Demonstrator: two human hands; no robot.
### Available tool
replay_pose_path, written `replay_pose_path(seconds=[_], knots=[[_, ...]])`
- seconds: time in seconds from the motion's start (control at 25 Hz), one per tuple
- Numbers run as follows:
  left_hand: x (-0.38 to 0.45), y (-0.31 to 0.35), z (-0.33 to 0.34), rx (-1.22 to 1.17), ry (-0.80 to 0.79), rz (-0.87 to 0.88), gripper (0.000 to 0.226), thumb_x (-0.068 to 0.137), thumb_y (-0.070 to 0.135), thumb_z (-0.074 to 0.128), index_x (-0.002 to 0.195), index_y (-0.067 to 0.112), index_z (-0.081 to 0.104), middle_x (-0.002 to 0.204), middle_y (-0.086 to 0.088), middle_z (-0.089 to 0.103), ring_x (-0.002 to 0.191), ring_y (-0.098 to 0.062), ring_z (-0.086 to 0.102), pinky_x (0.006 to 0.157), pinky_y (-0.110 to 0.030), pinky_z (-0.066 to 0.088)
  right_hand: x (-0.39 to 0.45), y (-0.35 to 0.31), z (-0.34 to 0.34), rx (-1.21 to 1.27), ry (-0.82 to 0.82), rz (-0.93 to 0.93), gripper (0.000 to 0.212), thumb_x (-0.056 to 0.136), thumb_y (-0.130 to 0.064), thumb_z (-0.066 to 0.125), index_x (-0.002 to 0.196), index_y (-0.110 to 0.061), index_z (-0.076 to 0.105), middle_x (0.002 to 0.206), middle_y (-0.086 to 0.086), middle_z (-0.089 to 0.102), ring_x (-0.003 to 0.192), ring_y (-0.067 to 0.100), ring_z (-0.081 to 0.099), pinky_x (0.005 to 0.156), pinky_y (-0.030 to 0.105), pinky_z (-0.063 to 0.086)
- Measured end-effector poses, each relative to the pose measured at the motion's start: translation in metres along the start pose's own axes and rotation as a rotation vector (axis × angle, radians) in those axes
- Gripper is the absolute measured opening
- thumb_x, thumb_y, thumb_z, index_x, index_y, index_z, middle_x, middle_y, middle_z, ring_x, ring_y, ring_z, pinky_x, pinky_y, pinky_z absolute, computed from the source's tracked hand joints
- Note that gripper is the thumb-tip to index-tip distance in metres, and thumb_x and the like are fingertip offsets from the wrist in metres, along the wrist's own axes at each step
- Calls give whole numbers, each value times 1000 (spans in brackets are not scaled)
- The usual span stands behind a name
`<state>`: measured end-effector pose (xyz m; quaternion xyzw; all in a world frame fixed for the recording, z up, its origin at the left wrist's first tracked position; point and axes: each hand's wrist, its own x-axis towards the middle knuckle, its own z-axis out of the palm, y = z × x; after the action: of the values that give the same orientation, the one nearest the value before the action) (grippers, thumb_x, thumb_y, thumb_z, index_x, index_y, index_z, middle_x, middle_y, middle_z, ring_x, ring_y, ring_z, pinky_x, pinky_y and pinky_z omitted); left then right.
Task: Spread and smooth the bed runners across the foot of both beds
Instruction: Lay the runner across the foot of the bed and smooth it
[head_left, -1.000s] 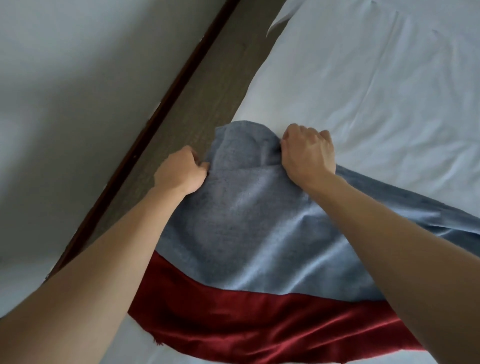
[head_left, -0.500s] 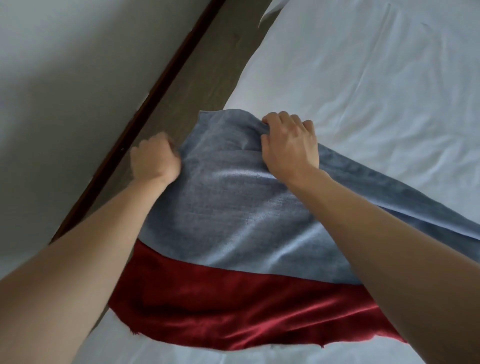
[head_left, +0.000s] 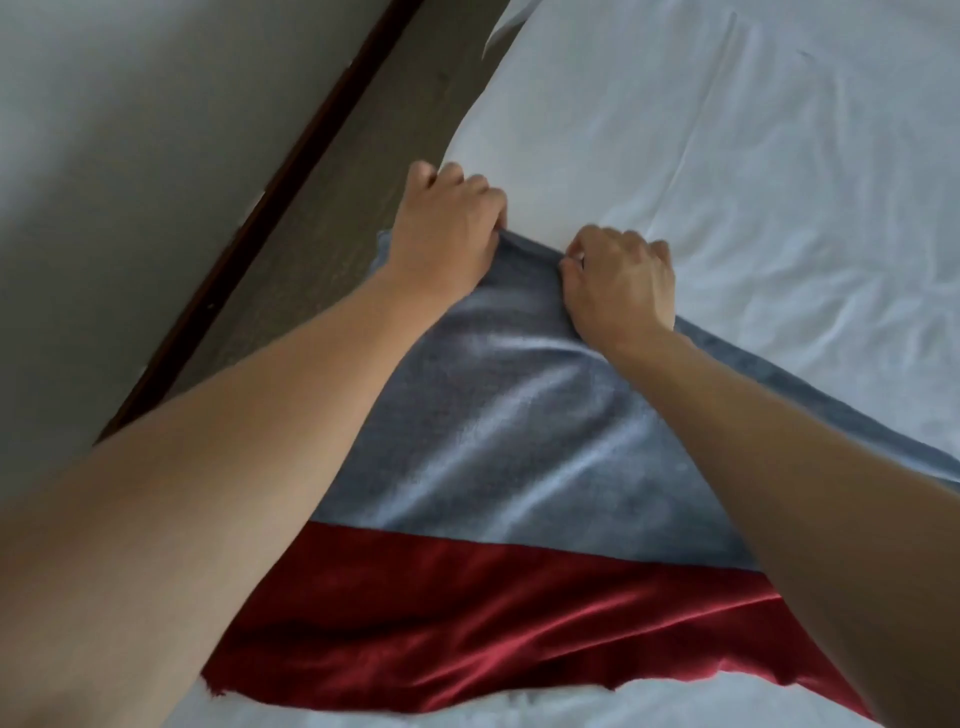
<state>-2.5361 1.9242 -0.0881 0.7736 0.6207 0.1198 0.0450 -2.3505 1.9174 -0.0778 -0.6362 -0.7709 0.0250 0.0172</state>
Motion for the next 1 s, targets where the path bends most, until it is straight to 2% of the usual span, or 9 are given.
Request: replay_pose_path(seconds=[0.16,0.24,0.36,0.48,0.6,0.68,0.76,0.88,1.0], knots=[[-40,-29,0,-110,40,-151,24,89,25,57,113,23,62,113,0,62,105,-25,55,93,-42,33,-9,-32,-2,28,55,-100,23,92,-16,51,111,-11,63,107,9,64,98,31,56,90,42,37],[-92,-54,-8,-144,-27,-341,31,89,30,59,119,24,60,119,-1,61,110,-27,55,96,-43,33,-25,-68,-8,23,60,-244,27,90,-19,52,113,-11,64,110,10,61,100,32,55,90,44,38],[-175,-84,-21,-200,-203,-629,26,90,37,59,112,25,63,116,-3,64,113,-30,57,97,-45,33,-46,-142,-9,45,-1,-540,27,86,-20,54,109,-16,68,112,7,62,103,31,55,92,42,37],[-270,-99,-29,-351,-446,-927,32,92,54,50,93,25,62,107,-7,69,108,-30,63,96,-45,39,-75,-218,6,-34,-207,-866,31,87,-20,51,113,-24,67,115,1,61,107,26,55,95,40,39],[-339,-103,-37,-789,-525,-1168,57,86,65,50,80,12,69,85,-6,73,87,-27,70,73,-36,46,-95,-269,30,-152,-495,-1001,44,89,-20,51,130,-30,59,130,-1,57,120,24,50,103,41,38],[-361,-102,-40,-1023,-522,-1191,46,85,61,59,85,18,75,88,2,75,83,-16,70,73,-34,50,-102,-291,42,-287,-702,-1034,53,87,-18,52,138,-33,53,138,-2,54,128,25,46,107,42,36],[-363,-101,-40,-1104,-499,-1145,27,85,51,65,87,27,75,90,10,73,85,-8,67,77,-31,53,-105,-300,49,-380,-829,-1048,49,84,-18,51,129,-35,59,132,-3,60,126,23,50,107,41,36],[-352,-94,-35,-1025,-463,-1109,9,84,38,70,87,30,71,92,11,71,92,-11,66,89,-39,53,-104,-297,48,-357,-813,-1090,30,83,-18,54,105,-33,68,112,-6,68,114,20,57,103,36,38],[-337,-82,-38,-716,-364,-1069,2,87,34,65,88,35,63,93,12,69,97,-14,64,98,-36,42,-97,-286,40,-360,-733,-1144,31,83,-22,56,110,-30,68,114,-6,66,115,19,53,107,37,34]])
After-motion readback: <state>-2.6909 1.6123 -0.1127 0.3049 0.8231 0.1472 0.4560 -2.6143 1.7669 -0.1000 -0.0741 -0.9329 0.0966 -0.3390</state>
